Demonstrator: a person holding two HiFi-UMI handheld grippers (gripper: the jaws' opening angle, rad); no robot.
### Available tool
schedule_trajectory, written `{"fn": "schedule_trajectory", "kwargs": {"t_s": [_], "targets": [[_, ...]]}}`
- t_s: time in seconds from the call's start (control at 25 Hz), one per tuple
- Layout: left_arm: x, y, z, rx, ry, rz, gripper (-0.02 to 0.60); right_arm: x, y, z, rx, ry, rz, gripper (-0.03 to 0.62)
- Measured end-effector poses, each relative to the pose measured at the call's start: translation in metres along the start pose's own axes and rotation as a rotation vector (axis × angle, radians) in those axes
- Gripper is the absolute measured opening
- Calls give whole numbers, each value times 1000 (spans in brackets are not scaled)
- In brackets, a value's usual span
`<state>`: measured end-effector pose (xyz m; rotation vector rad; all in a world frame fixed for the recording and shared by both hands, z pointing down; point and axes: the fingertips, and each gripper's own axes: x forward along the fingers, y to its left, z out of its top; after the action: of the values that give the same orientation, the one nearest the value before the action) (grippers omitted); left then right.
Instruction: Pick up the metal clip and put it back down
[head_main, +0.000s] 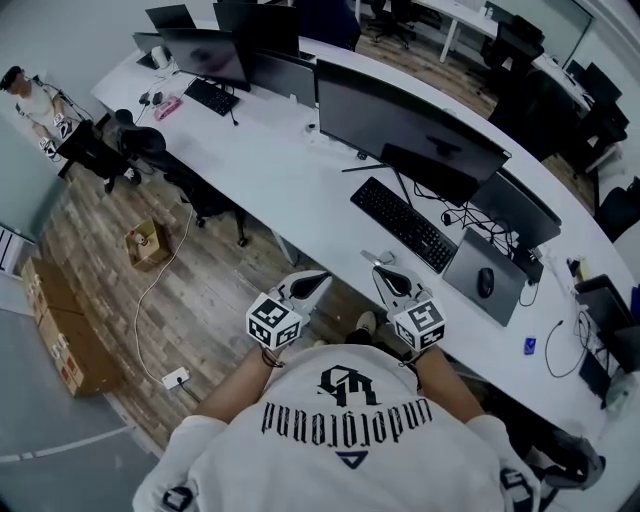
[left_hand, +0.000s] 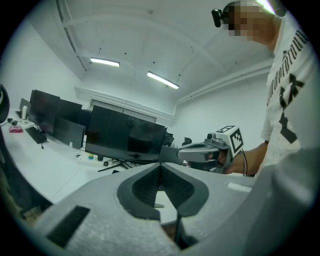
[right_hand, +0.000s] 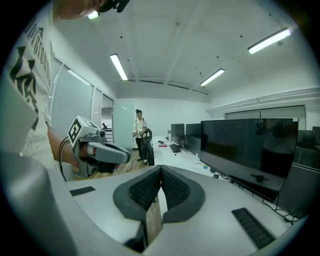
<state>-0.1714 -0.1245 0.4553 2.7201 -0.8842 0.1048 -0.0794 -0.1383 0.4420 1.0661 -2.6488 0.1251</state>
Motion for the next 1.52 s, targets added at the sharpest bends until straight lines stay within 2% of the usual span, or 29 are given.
{"fn": "schedule_trajectory", "kwargs": {"t_s": [0.48,0.68,0.84,1.24,1.52], "targets": [[-14,-30,22,9,-36,-90,12,-41,17,24,21,-49,-63,14],[-5,-48,27,9,-54,-110,12,-68,13,28,8,-75,-82,15],[1,-62,25,4,-50,-99,12,-89,12,19,17,-70,-83,15],[7,-144,13,41,-35,-91,12,-169,23,-8,43,-79,-69,15],[-3,-216,4,65,-41,-81,12,-232,48,-22,46,-109,-47,14]]}}
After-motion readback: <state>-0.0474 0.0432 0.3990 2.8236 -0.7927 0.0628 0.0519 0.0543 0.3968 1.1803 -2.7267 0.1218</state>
